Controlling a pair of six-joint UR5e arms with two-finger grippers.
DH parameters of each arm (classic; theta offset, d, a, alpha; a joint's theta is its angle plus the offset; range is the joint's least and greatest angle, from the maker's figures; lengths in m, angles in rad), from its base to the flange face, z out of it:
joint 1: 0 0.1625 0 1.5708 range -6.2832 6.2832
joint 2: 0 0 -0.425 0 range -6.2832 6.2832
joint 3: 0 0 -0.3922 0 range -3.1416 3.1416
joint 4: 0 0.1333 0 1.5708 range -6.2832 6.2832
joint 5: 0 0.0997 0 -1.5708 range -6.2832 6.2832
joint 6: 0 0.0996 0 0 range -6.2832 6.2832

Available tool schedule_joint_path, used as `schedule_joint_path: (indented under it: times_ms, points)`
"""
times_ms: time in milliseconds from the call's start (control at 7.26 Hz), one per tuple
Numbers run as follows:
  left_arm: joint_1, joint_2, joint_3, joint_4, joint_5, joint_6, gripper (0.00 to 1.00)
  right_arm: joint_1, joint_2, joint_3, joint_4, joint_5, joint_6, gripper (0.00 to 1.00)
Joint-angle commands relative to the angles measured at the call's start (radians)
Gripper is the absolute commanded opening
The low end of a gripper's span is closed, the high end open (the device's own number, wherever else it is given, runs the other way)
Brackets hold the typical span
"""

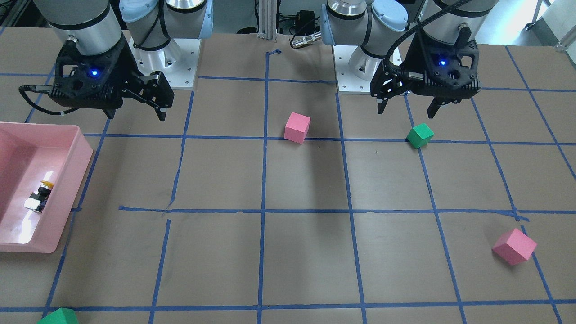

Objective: Align button upright
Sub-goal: 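Move the right gripper over the pink bin toward the yellow button switch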

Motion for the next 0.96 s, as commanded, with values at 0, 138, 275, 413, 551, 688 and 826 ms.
schedule_joint_path:
  times_ms: [0, 138, 275, 413, 551, 688, 826]
  points:
    - [0.001, -0.002, -0.001, 0.026, 0.001, -0.008, 1.00, 0.000, -0.005, 0.000, 0.013, -0.004, 0.000, 1.00]
    - [0.001, -0.002, -0.001, 0.027, 0.002, -0.005, 1.00, 0.000, -0.005, 0.000, 0.016, -0.004, 0.002, 1.00]
    - [0.001, -0.002, -0.001, 0.027, 0.002, -0.007, 1.00, 0.000, -0.005, 0.000, 0.019, -0.009, 0.000, 1.00]
    - [0.001, -0.002, -0.001, 0.027, 0.001, -0.008, 1.00, 0.000, -0.003, 0.001, 0.019, -0.025, 0.000, 1.00]
    - [0.001, -0.002, -0.001, 0.027, 0.001, -0.007, 1.00, 0.000, -0.003, 0.001, 0.022, -0.038, 0.000, 1.00]
    - [0.001, -0.002, -0.001, 0.027, 0.001, -0.005, 1.00, 0.000, -0.005, 0.001, 0.045, -0.036, 0.000, 1.00]
    - [0.003, -0.002, -0.001, 0.027, 0.001, -0.010, 1.00, 0.000, -0.003, 0.001, 0.041, -0.036, 0.002, 1.00]
